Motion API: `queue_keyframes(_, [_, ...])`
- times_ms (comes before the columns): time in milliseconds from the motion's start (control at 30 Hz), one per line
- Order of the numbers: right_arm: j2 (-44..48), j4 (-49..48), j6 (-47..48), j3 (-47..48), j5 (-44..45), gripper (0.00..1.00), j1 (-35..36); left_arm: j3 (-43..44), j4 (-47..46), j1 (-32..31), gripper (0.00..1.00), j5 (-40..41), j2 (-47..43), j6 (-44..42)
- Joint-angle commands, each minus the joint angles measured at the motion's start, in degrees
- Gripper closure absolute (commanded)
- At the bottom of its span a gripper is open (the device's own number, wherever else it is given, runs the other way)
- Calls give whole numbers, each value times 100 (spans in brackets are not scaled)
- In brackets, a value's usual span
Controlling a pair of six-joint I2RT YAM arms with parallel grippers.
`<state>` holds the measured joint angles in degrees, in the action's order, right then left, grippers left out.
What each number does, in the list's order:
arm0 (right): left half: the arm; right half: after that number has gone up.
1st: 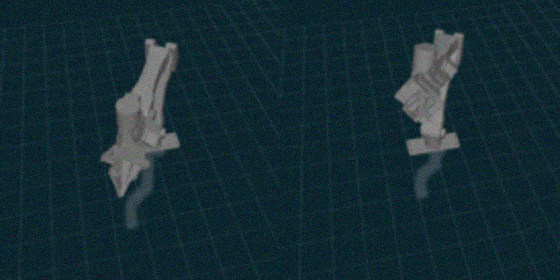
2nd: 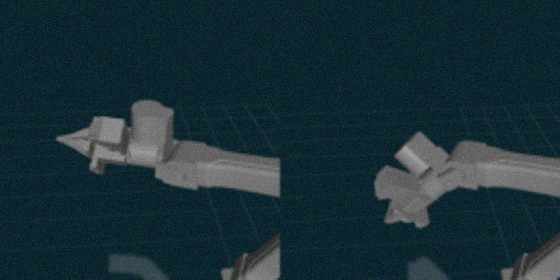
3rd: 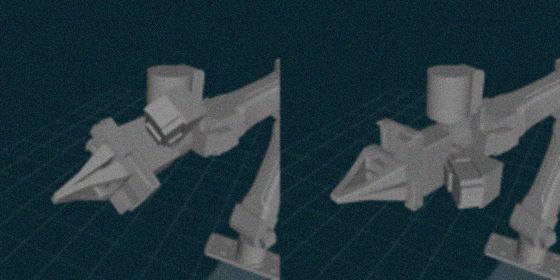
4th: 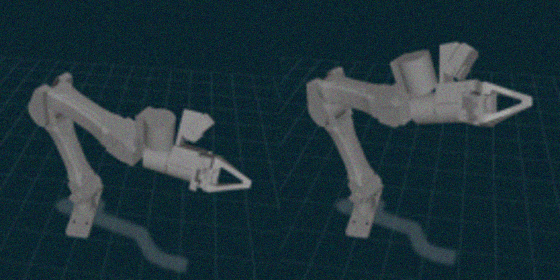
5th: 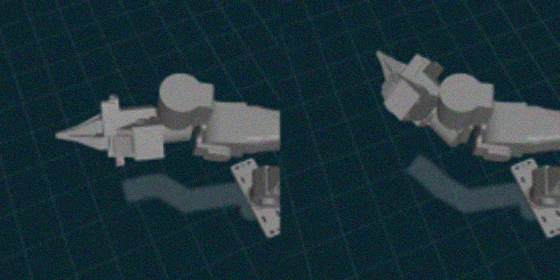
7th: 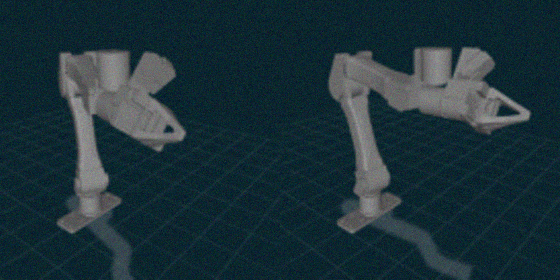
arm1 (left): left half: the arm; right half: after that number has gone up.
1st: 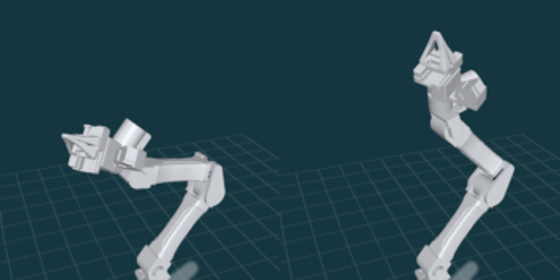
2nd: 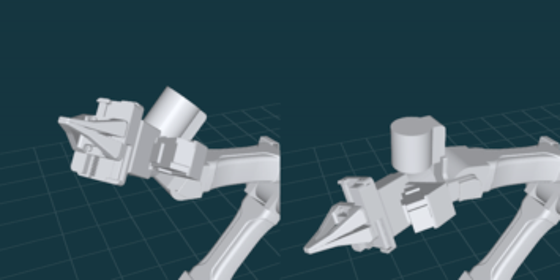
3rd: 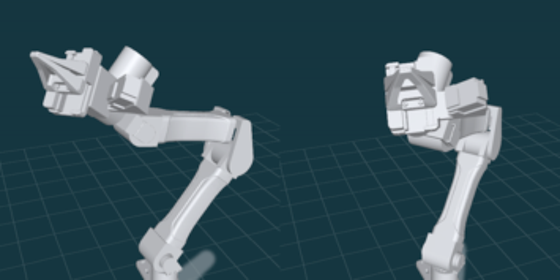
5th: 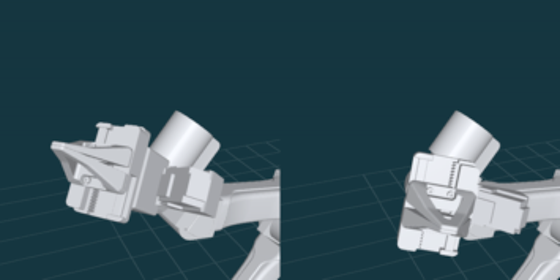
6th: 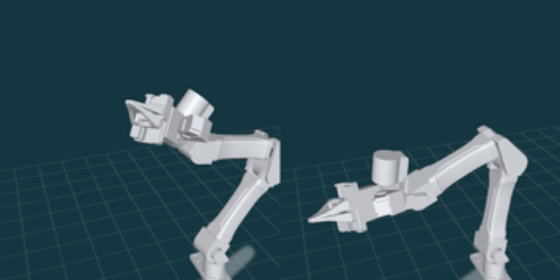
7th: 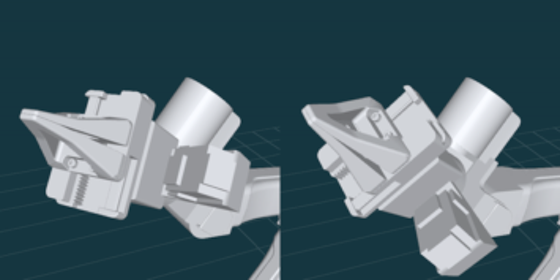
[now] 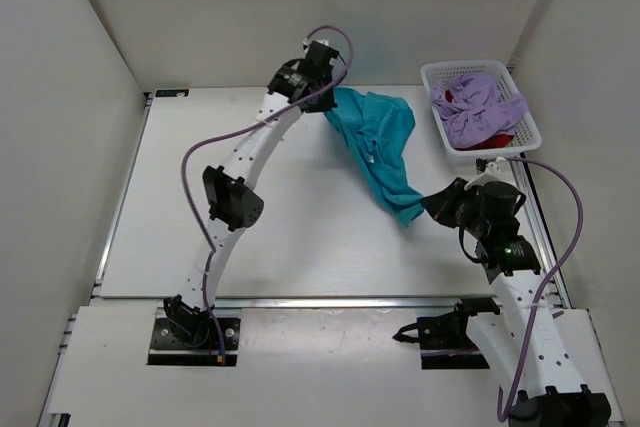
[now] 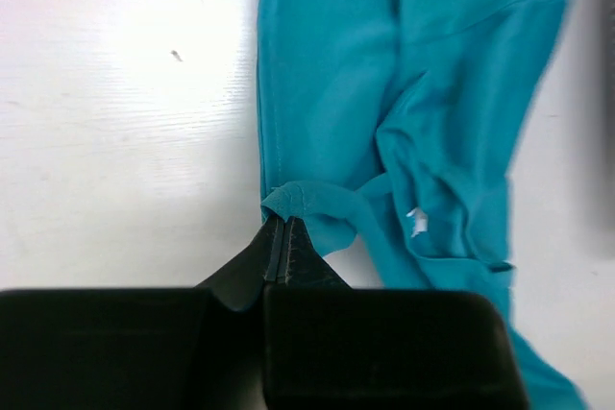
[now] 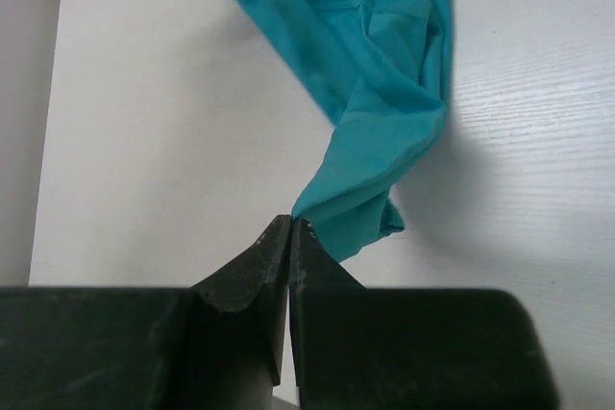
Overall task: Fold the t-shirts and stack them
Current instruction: Flatten out the tshirt
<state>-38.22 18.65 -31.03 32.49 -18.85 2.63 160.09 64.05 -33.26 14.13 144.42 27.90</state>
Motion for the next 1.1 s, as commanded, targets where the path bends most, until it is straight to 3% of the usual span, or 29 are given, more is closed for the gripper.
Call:
queue_keyframes(0, [139, 94, 8, 221, -84, 100, -35, 259, 380, 327, 100, -154, -1152, -137])
queue_keyframes(133, [-28, 559, 299, 915, 30, 100, -61, 59, 178, 653, 100, -595, -2012, -100])
queue_keyframes(233, [25, 805, 457, 1354, 302, 100, 53, -738, 29, 881, 100, -482, -2811, -205])
queue_keyframes(300, [16, 973, 518, 1618, 399, 100, 210, -2143, -1071, 1057, 100, -595, -4150, -162])
queue_keyframes(333, [25, 1060, 527, 1820, 539, 100, 281, -4002, -1845, 1336, 100, -961, -4733, -14])
queue_keyframes(367, [16, 1166, 553, 1909, 732, 100, 403, -6161, -3532, 1818, 100, -1391, -5992, 153])
queue_keyframes(400, [7, 1280, 606, 2171, 864, 100, 622, -7592, -4854, 2205, 100, -2118, -6944, 824])
queue_keyframes(433, [-54, 1429, 659, 2452, 1101, 100, 659, -7981, -5137, 2958, 100, -2708, -7215, 1283])
queue_keyframes(467, [-98, 1570, 711, 2673, 1312, 100, 886, -8063, -5044, 3470, 100, -2888, -7470, 1262])
queue_keyframes(500, [-116, 1658, 729, 3066, 1375, 100, 1053, -7829, -4582, 3545, 100, -2907, -7498, 1027])
queue_keyframes(533, [-255, 1859, 799, 3444, 1636, 100, 1307, -7713, -4377, 3519, 100, -2820, -7499, 746])
queue_keyframes(567, [-718, 2453, 965, 4779, 2718, 100, 2015, -7634, -4114, 3632, 100, -2758, -7995, 491])
queue_keyframes(700, [-1196, 2950, 1282, 6545, 3527, 100, 2513, -7431, -3962, 3387, 100, -2695, -8132, 426])
queue_keyframes(900, [-2952, 3417, 1748, 8746, 3572, 100, 2900, -7080, -4067, 3668, 100, -3179, -8009, 769])
queue_keyframes(1000, [-3515, 3207, 1810, 8758, 3170, 100, 2604, -7079, -4128, 3792, 100, -3311, -7912, 814])
queue_keyframes(1067, [-3779, 2856, 1749, 8503, 1928, 100, 1799, -7394, -4330, 3791, 100, -3285, -7842, 884])
